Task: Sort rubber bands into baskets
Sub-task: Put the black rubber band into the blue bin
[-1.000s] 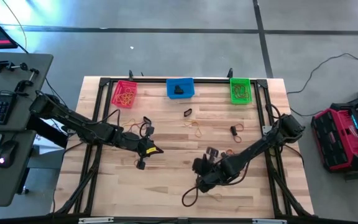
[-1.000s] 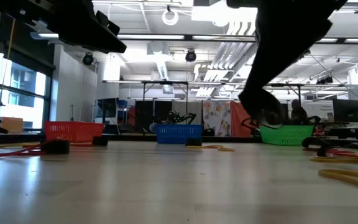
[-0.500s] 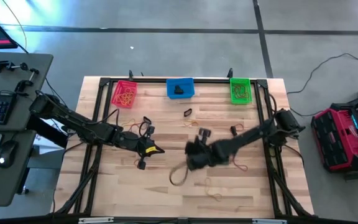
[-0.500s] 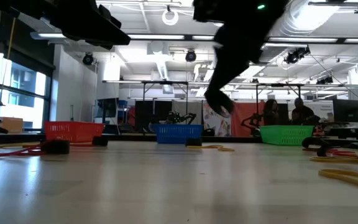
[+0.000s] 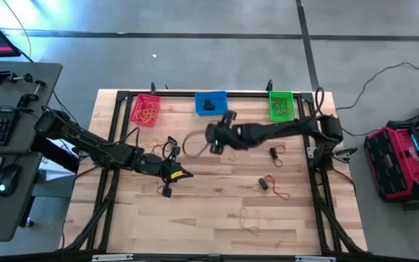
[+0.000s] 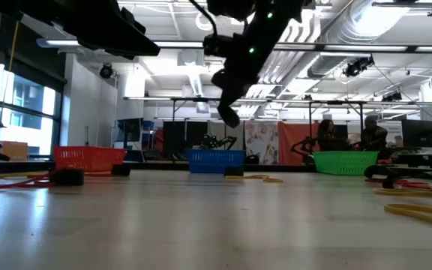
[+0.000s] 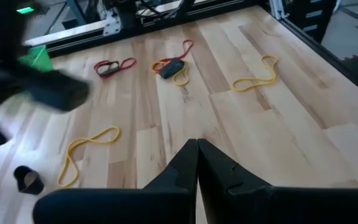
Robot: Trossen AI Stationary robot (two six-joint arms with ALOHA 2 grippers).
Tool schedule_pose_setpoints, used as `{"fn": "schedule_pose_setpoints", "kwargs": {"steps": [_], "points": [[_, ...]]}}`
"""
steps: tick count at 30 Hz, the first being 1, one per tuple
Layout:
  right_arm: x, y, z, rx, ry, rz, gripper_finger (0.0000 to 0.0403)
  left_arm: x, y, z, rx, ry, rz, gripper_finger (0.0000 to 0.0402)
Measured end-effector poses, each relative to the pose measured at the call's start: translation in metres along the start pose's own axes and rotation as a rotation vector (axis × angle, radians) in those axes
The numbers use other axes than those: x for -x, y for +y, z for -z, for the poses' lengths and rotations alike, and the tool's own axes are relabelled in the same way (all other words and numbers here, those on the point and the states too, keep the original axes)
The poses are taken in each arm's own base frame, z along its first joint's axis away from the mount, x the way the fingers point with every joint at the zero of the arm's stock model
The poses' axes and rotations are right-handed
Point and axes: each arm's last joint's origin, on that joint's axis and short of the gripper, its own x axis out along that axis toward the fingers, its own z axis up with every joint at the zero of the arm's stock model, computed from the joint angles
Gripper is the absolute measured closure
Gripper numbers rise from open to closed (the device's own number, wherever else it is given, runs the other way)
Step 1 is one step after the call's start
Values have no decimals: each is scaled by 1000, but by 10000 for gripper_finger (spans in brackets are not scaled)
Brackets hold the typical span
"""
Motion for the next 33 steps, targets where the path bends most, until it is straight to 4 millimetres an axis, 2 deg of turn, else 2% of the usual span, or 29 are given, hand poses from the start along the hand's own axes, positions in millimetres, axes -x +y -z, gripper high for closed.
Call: {"fn": "schedule_pose_setpoints", "kwargs": {"steps": [6, 12, 18, 23, 29, 33], "points": [[-38, -48, -1, -133, -86, 4, 403, -1, 0, -2, -23, -20, -4, 401], [-72, -80, 22, -246, -130, 2, 403, -2, 4, -2, -20, -20, -18, 401], [-91, -98, 41, -322, -184, 13, 403, -3, 8, 9, 8, -124, 8, 401], [-101, -108, 56, -395, -164, -28, 403, -2, 9, 20, 24, -168, 2, 401], [-106, -114, 64, -467, -162, -107, 400, -2, 10, 21, 36, -179, 1, 401], [-106, -114, 64, -480, -156, -73, 381, -2, 10, 21, 42, -181, 1, 401]]}}
